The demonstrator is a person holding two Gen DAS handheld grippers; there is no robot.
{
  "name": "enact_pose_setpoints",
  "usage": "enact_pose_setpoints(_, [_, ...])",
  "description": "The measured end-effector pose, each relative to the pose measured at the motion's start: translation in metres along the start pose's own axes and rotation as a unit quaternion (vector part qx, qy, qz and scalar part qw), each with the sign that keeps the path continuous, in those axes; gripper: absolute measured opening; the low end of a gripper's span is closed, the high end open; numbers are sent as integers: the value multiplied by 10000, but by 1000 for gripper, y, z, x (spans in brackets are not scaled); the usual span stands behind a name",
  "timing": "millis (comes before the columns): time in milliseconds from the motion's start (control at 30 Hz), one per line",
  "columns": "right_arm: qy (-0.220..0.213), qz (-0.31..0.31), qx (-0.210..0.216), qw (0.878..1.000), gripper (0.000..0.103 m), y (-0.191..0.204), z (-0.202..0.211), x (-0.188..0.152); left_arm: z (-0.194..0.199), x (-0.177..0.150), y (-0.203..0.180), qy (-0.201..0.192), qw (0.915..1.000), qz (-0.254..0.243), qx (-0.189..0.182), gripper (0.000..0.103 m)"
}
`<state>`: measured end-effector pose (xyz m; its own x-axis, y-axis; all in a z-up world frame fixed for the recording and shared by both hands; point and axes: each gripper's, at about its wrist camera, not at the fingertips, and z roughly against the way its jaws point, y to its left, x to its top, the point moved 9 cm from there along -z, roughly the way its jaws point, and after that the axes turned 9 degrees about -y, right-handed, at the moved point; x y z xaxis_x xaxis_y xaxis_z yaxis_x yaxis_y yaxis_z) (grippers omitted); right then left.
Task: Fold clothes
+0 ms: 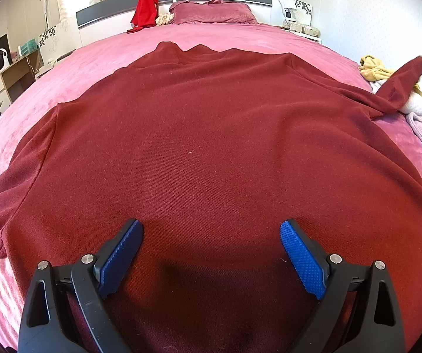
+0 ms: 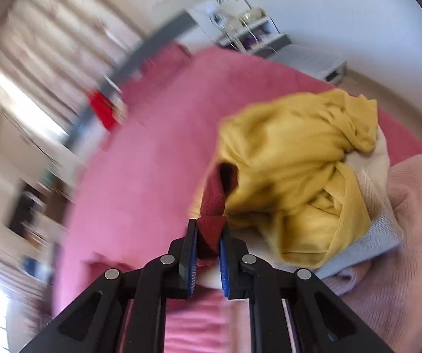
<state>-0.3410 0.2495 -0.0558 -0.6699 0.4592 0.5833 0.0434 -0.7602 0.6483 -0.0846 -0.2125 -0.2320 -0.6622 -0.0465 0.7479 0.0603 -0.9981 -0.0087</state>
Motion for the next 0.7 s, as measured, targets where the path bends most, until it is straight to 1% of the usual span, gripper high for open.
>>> enact_pose_setpoints(67, [-296,-412,251,9984,11,3,32,24,0,0,0,-3,10000,-2,1,96])
enact_pose_setpoints(100, [-442,-543,283,9971,11,1,46,36,0,0,0,-5,10000,0,-1,96])
enact_pose_setpoints(133, [-578,-592,241,9963,7,-2,58,48,0,0,0,-7,10000,1,-2,96])
enact_pose_setpoints(233, [-828,-525,-235,9949,5,-22,79,72,0,0,0,-10,10000,4,-5,96])
enact_pose_setpoints(267, [-871,-504,-469,9938,3,-32,81,76,0,-1,0,-11,10000,5,-8,96])
enact_pose_setpoints(333, [-847,-522,-962,9904,3,-60,75,77,1,-1,0,-11,10000,2,-6,96])
enact_pose_setpoints(367, [-675,-585,-1181,9890,3,-76,67,70,1,-1,0,-12,10000,1,-4,96])
enact_pose_setpoints(433, [-309,-515,-1716,9833,9,-99,54,48,1,-1,-1,-11,10000,-11,9,96])
enact_pose_setpoints(467, [-172,-326,-1871,9816,12,-101,48,35,3,-2,0,8,10000,-8,5,96])
enact_pose_setpoints(500, [-113,-54,-1875,9822,15,-93,43,22,5,-3,0,30,10000,-3,-1,96])
enact_pose_setpoints(533, [-87,250,-1830,9828,22,-80,39,9,7,-3,0,53,10000,3,-7,96])
enact_pose_setpoints(600, [54,1002,-1575,9824,26,-42,30,-28,11,-5,1,99,9999,13,-20,96])
enact_pose_setpoints(633, [291,1366,-1323,9813,26,-20,23,-57,13,-5,2,122,9999,18,-26,96])
enact_pose_setpoints(667, [614,1743,-1015,9775,27,5,16,-93,16,-6,2,144,9999,24,-32,96])
enact_pose_setpoints(700, [1009,2100,-718,9698,27,27,8,-133,18,-6,2,167,9998,29,-38,96])
